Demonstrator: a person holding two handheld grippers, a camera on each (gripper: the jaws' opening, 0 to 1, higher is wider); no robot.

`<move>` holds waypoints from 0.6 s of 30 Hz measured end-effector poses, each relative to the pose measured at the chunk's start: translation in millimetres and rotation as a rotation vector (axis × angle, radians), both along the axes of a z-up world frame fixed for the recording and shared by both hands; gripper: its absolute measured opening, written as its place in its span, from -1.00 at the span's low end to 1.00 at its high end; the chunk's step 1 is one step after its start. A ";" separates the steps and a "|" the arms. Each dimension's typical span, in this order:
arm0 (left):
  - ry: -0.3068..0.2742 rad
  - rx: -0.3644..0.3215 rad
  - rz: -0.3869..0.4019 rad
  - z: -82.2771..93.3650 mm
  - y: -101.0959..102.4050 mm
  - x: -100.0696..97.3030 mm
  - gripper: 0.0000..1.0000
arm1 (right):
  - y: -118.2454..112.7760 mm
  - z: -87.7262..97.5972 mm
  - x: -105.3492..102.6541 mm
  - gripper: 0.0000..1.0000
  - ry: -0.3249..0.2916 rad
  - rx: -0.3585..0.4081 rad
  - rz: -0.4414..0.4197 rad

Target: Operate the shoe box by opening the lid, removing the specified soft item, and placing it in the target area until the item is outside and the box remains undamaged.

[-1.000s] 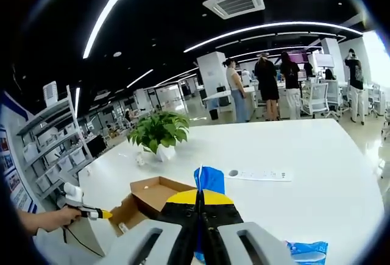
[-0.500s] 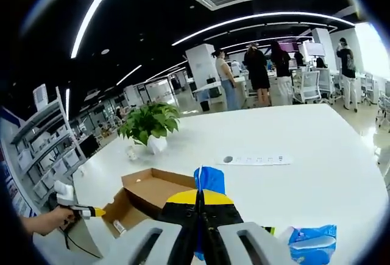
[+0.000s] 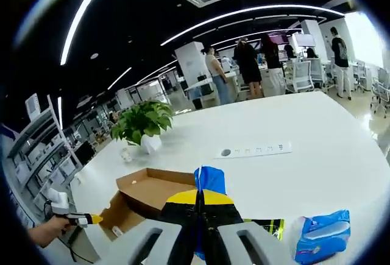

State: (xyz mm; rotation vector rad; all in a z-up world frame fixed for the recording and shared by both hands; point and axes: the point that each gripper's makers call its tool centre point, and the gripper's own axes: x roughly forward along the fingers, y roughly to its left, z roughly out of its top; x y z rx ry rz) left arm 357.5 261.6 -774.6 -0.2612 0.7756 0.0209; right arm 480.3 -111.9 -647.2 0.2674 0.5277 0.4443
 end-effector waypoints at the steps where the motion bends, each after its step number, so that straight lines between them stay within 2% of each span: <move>1: -0.001 -0.001 0.001 0.0 0.0 -0.1 -0.95 | 0.8 -1.1 0.4 -1.00 0.002 0.000 -0.001; 11: -0.007 -0.013 0.005 -0.1 -0.5 -0.5 -0.95 | 9.6 -11.5 -2.0 -1.00 0.046 0.031 -0.041; 18: -0.005 -0.008 0.000 -0.2 -0.9 -0.6 -0.95 | 10.1 -21.0 -5.7 -1.00 0.084 0.093 -0.089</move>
